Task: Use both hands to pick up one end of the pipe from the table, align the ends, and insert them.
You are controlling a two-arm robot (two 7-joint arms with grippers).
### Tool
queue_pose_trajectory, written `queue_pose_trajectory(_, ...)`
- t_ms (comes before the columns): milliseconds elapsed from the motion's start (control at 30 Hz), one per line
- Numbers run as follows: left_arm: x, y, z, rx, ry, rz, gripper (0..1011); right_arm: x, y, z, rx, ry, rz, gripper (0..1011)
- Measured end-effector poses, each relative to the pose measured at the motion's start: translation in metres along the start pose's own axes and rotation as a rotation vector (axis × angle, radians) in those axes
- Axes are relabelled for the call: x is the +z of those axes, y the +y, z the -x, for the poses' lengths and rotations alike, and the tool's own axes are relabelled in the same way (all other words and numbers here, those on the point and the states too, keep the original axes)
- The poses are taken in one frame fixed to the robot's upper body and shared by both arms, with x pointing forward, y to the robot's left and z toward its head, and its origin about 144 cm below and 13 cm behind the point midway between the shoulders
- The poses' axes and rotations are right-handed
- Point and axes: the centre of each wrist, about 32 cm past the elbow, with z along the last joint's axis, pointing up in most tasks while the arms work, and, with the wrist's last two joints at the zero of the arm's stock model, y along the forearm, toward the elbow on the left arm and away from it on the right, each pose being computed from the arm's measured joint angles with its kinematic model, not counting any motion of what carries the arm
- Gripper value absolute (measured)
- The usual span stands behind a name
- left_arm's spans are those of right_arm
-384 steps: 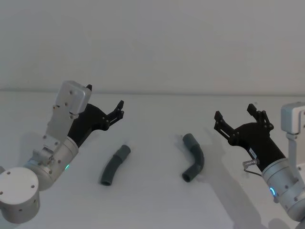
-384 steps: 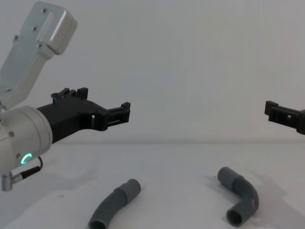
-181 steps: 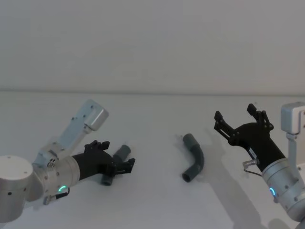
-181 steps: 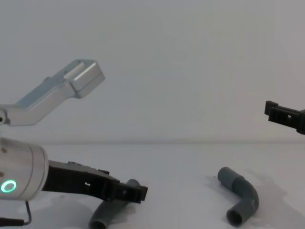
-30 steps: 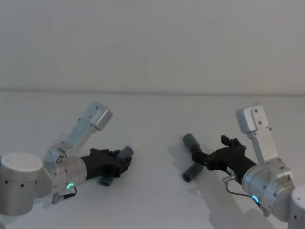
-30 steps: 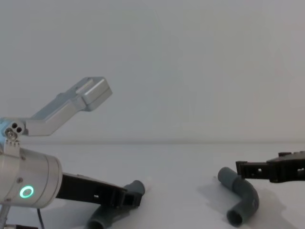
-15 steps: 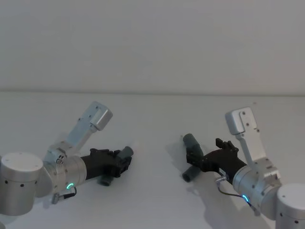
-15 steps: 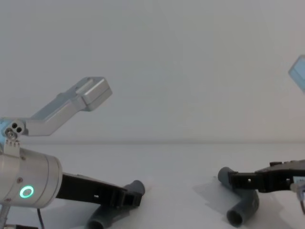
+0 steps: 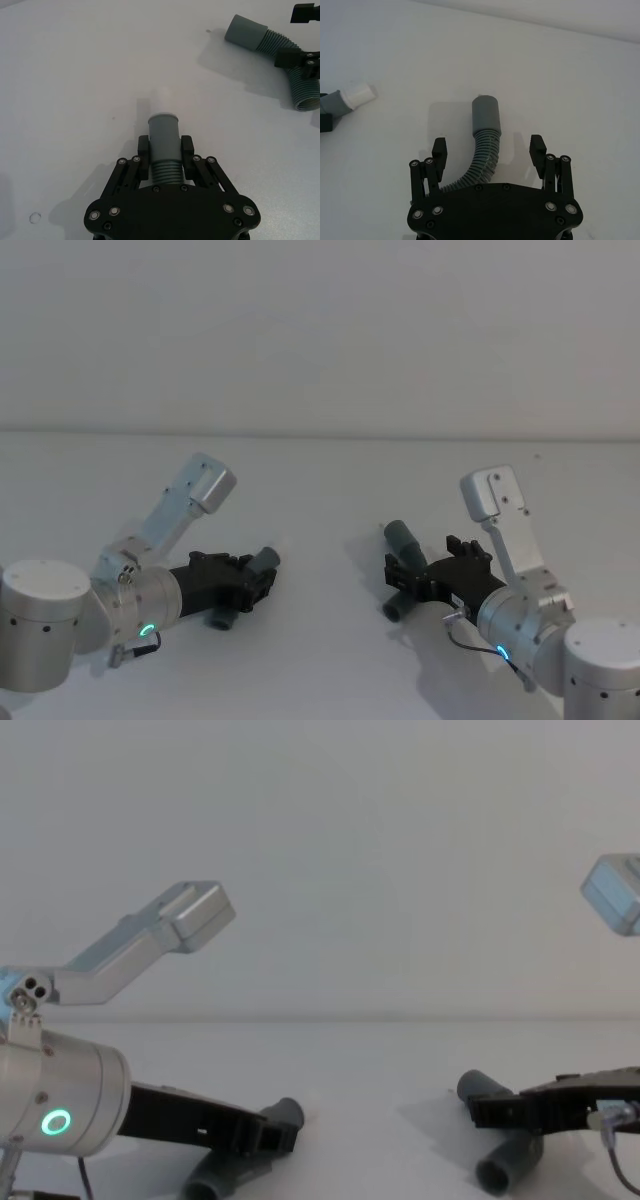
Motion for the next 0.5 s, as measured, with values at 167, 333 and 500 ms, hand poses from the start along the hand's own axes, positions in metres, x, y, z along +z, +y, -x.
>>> queue_pose_trajectory(167, 0.0000, 0.0000, 0.0000, 0.000, 0.000, 0.000, 357, 0.0024, 0.0027, 0.0017, -0.008, 0.009, 0.026, 1000)
queue_pose_trajectory(333, 0.0000, 0.0000, 0.0000, 0.000, 0.000, 0.000, 356, 0.0040, 0.0043, 0.0029, -0.015, 0.017, 0.041, 1000)
queue_pose_trajectory(500, 0.0000, 0.0000, 0.0000, 0.000, 0.000, 0.000, 357, 0.0055, 0.0057, 0.0040, -0.022, 0.022, 0.055, 1000)
